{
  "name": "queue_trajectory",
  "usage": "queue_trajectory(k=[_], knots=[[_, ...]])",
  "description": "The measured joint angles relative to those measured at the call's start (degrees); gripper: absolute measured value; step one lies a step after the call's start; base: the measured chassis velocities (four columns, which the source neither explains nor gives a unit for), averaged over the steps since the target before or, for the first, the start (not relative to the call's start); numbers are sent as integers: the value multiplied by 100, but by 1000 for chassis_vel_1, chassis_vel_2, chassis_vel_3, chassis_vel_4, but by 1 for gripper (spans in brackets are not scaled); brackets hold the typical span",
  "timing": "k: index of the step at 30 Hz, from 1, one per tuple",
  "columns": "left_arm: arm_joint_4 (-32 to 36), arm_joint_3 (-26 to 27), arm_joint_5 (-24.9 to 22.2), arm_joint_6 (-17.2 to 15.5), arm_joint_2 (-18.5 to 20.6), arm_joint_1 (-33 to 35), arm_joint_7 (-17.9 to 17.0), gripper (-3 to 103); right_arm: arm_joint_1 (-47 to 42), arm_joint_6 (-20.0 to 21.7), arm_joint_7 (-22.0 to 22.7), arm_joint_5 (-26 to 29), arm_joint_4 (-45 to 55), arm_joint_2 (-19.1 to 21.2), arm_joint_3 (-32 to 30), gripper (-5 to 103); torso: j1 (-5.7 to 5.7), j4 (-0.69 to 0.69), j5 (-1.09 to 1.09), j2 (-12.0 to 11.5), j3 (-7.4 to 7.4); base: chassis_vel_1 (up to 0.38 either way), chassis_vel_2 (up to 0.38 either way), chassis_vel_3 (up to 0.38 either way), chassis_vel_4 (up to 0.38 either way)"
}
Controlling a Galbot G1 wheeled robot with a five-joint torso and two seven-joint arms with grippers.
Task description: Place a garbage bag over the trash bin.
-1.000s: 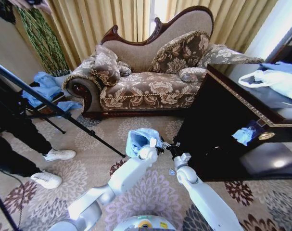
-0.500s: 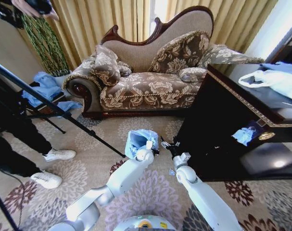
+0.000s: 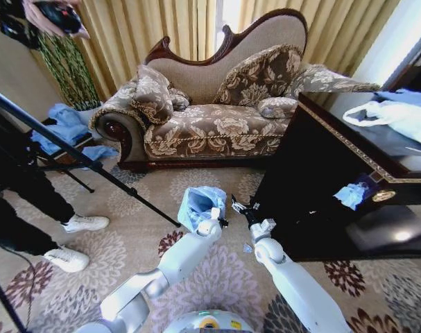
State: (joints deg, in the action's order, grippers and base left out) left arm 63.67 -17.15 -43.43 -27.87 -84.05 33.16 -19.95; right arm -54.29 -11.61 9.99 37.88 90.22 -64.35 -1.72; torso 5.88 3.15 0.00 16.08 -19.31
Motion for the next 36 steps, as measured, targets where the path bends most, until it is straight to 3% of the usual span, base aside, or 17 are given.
queue_trajectory(k=[17,21,23,24,27,29,30,32,35,36], knots=[[-399,141,424,483,-17,32,280,1,-73,0,20,11,143,13,25,100,0,0,0,0,0,0,0,0,0],[-323,141,461,702,27,44,419,12,-76,0,24,9,179,44,28,100,0,1,0,0,0,0,0,0,0],[-250,143,491,884,88,62,495,22,-75,1,27,12,192,57,28,100,0,1,0,0,0,0,0,0,0],[-250,143,491,884,88,62,495,22,-75,1,27,12,192,57,28,100,0,1,0,0,0,0,0,0,0],[-94,215,494,975,193,96,745,38,-67,1,23,11,196,62,30,100,0,-1,1,0,0,0,0,0,0],[-79,225,499,990,205,98,809,38,-64,1,23,11,196,61,32,100,0,-1,1,0,0,0,0,0,0],[-69,241,530,1036,229,100,984,49,-61,-1,20,8,195,57,39,100,0,0,0,0,0,0,0,0,0],[-83,246,569,1052,233,101,1077,49,-60,-9,20,2,196,54,40,100,0,0,0,0,0,0,0,0,0],[-245,258,746,1124,184,95,1349,66,-67,-52,19,-12,221,65,45,100,0,0,0,0,0,0,0,0,0],[-245,258,746,1124,184,95,1349,66,-67,-52,19,-12,221,65,45,100,0,0,0,0,0,0,0,0,0]])
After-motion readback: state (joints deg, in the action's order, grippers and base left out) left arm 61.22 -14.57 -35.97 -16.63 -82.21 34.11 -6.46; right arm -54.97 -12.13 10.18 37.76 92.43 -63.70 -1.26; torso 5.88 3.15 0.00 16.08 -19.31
